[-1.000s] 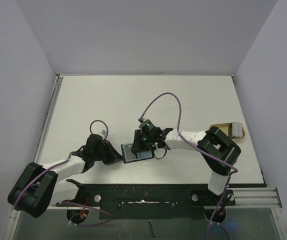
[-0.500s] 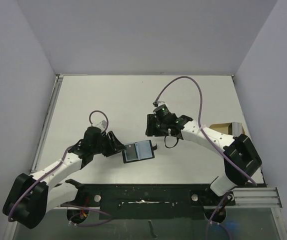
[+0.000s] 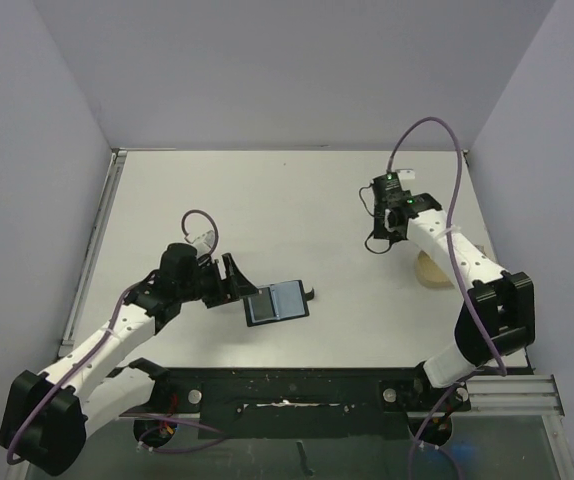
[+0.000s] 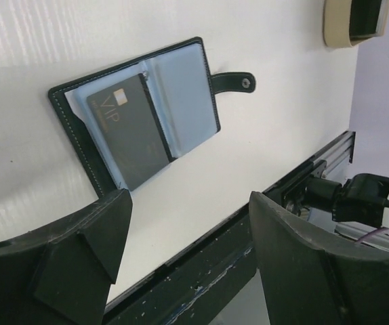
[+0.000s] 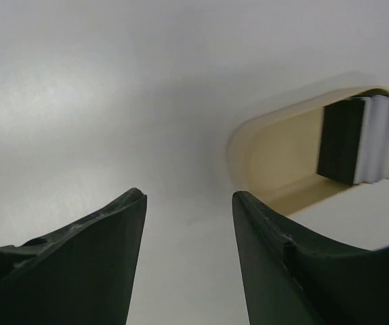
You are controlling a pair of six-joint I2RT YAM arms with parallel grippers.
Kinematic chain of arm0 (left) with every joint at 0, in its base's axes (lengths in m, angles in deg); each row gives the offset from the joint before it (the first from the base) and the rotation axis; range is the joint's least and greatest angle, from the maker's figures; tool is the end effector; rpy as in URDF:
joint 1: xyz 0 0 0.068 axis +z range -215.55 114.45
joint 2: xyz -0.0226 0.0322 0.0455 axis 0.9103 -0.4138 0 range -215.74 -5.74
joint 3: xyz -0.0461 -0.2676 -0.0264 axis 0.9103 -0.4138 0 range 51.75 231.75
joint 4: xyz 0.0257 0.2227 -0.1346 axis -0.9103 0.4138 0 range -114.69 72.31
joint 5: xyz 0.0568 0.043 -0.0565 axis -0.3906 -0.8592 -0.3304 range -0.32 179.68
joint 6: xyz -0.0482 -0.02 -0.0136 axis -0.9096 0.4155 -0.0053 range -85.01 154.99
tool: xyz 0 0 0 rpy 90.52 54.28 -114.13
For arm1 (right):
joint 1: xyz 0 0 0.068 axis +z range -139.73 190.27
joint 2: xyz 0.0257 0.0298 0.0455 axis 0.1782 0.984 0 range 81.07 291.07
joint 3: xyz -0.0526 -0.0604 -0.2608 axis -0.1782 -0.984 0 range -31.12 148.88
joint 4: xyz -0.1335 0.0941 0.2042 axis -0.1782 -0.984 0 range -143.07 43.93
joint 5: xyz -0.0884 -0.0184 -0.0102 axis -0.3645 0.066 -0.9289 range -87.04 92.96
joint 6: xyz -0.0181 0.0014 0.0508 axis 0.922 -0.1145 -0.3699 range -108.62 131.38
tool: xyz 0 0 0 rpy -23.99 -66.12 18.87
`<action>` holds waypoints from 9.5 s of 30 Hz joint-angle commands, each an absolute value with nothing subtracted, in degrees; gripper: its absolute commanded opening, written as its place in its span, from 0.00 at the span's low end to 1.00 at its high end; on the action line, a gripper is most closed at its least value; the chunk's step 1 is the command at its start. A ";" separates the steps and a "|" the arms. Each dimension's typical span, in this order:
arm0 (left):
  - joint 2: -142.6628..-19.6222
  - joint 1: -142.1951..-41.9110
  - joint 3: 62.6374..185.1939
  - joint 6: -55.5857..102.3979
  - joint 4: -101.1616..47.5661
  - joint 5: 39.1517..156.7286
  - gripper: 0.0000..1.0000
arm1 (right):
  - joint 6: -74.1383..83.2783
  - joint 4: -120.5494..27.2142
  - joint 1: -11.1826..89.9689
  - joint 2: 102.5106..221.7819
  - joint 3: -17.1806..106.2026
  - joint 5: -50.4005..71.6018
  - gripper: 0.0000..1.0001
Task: Put the credit cards into the card holder
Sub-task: Pick up the credit card from the storage box, then insert the credit card into the card holder.
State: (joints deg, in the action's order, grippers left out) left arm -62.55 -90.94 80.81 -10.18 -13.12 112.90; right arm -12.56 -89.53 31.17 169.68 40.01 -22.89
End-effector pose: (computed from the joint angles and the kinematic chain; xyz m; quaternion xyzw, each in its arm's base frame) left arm 0.1772 -0.0997 0.2058 -0.0672 0.8870 -0.3906 0.2372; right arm 0.3015 0.0986 0.2684 0.0811 0.9417 -0.1069 0.3087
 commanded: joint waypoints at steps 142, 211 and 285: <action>-53.57 -91.74 79.37 -37.51 -53.06 121.69 0.34 | -39.70 -32.00 52.89 142.12 12.05 29.42 0.00; -71.20 -89.22 72.37 -24.65 -40.05 117.87 0.00 | -20.23 -58.46 51.99 173.55 21.56 3.97 0.42; -93.86 -88.41 76.88 -15.58 -50.02 124.73 0.00 | -24.39 -57.85 55.09 178.14 21.00 3.19 0.20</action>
State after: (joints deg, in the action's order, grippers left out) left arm -93.07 -88.69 76.89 -15.67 -45.95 125.54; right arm -23.77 -59.28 54.56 177.73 21.61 3.98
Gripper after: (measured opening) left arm 0.007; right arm 0.219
